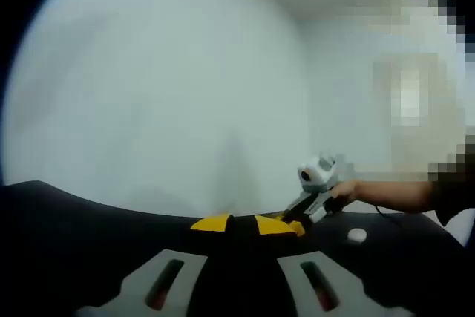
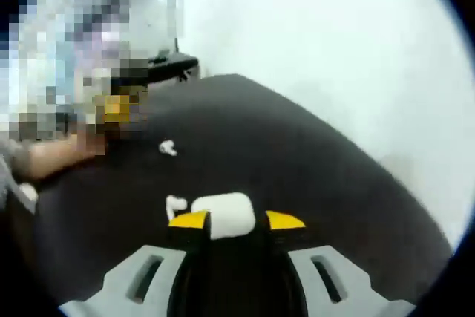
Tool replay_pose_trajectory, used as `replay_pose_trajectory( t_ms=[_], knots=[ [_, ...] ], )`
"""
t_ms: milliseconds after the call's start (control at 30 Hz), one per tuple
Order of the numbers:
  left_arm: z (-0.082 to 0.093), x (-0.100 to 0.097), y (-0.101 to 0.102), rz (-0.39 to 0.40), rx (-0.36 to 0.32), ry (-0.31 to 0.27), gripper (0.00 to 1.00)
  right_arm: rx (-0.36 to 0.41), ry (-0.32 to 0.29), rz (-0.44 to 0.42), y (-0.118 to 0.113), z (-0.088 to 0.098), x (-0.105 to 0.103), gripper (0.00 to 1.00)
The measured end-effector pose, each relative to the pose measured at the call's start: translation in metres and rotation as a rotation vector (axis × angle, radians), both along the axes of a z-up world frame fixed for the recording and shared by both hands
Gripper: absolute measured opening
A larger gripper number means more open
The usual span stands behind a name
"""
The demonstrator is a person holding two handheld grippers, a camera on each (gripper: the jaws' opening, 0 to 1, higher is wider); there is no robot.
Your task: Pick up three earphones and place each one into its charging case using tactile feedback, ensure that each earphone is properly inserted and securely positioned inside the case.
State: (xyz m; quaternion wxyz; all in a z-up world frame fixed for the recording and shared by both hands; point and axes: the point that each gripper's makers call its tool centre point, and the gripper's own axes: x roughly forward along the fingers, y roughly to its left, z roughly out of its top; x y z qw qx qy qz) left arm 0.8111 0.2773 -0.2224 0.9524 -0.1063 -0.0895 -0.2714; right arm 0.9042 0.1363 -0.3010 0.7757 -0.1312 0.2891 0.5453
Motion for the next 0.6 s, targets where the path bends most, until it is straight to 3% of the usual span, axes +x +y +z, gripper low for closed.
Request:
replay_pose_trajectory(
  t_ms=[100,233,367,533,600],
  knots=[
    [0.0,0.0,0.0,0.0,0.0,-0.001,0.09,0.043,0.068,-0.008,0.004,-0.007,0.005,0.29],
    [0.0,0.0,-0.001,-0.002,0.001,-0.002,0.08,0.147,0.165,-0.027,0.014,-0.012,-0.016,0.28],
    [-0.001,0.0,-0.002,-0.005,0.005,0.003,0.08,0.166,0.201,0.003,0.017,-0.019,-0.037,0.34],
    [-0.001,0.002,-0.002,-0.005,0.003,0.007,0.08,0.179,0.196,0.047,0.021,-0.02,-0.052,0.34],
    [-0.001,0.002,-0.002,-0.005,0.004,0.007,0.08,0.158,0.146,0.082,0.022,-0.02,-0.054,0.35]
  ],
)
